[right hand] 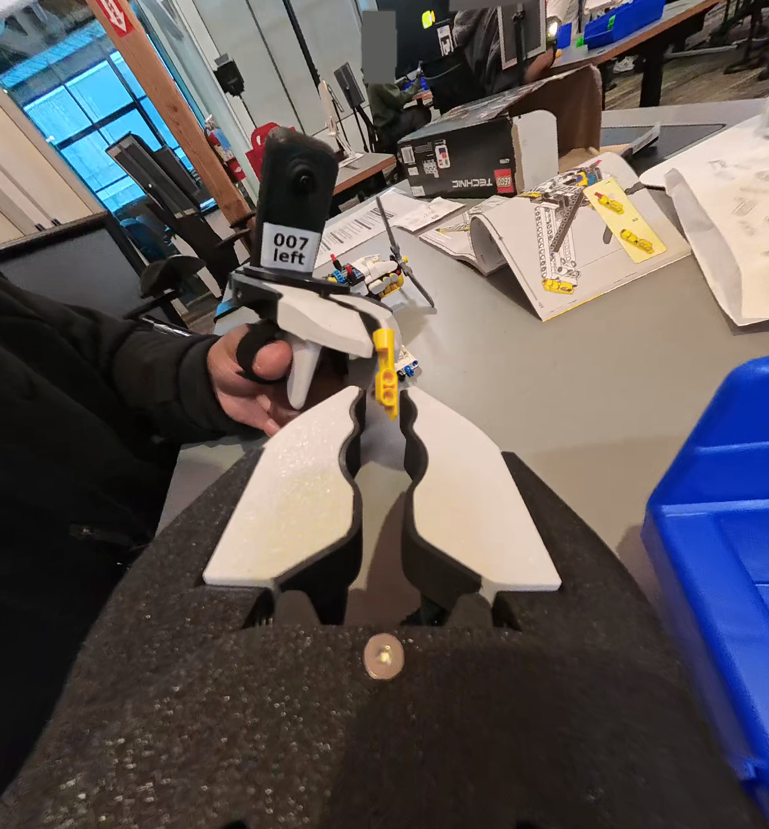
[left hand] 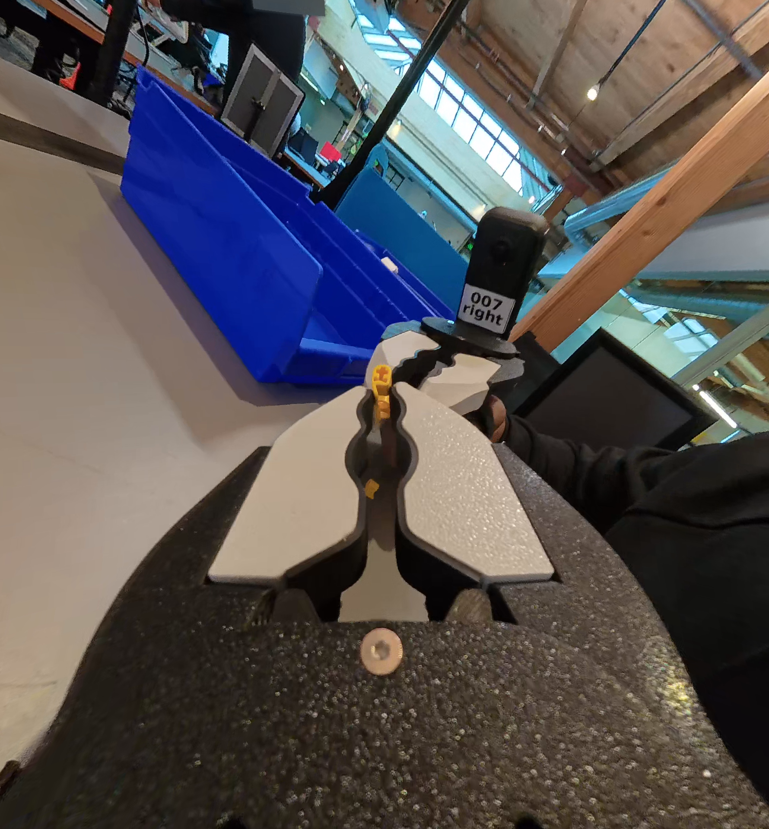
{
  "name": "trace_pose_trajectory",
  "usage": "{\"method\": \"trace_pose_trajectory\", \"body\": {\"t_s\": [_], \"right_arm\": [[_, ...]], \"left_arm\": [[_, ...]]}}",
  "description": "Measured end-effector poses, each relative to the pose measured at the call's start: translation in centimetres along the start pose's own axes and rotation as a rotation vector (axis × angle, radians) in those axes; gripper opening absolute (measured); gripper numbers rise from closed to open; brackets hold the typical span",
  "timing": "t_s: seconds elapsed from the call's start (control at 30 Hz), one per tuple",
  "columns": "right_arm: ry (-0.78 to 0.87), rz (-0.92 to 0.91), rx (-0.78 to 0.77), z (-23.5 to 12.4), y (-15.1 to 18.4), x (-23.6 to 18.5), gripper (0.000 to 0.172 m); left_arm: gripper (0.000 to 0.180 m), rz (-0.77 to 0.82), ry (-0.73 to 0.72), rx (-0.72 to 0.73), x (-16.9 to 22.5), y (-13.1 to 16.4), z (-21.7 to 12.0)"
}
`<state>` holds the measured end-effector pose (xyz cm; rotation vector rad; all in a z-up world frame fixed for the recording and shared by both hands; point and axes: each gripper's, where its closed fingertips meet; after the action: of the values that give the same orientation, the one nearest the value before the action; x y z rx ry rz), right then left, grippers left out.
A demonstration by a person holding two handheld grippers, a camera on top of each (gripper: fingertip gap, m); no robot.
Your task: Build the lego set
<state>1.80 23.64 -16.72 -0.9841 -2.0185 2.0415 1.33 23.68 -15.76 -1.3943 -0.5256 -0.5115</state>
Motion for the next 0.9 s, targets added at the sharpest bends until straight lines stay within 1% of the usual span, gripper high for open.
{"method": "trace_pose_trajectory", "body": {"t_s": [0.07,0.2,0.43,0.67,0.9], "right_arm": [[0.000,-0.010,-0.016,0.3,0.4,-0.2,0.008],[0.001,-0.025,-0.027,0.6,0.8,-0.5,0.008],[-0.001,-0.038,-0.020,0.7,0.7,-0.6,0.008],[-0.057,0.016,0.002,0.6,0.4,-1.2,0.007],[-0.063,0.017,0.000,0.5,0.4,-1.4,0.008]], "left_arm": [[0.006,0.018,0.007,-0.014,0.2,0.2,0.1],[0.007,0.057,0.015,-0.009,0.6,0.3,0.2],[0.008,0.034,0.045,-0.006,0.9,0.4,0.3],[0.008,0.038,0.075,-0.049,1.2,1.0,0.5],[0.006,0.077,0.074,-0.044,1.4,1.1,0.5]]}}
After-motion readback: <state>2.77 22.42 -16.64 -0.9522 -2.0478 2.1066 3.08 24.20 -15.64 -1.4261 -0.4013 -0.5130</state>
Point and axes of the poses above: each gripper's, where its closed fingertips meet, z out along the fingers, y out of its underside, x = y × z across the jaws, and after that the axes turned 5 degrees about x, right-handed
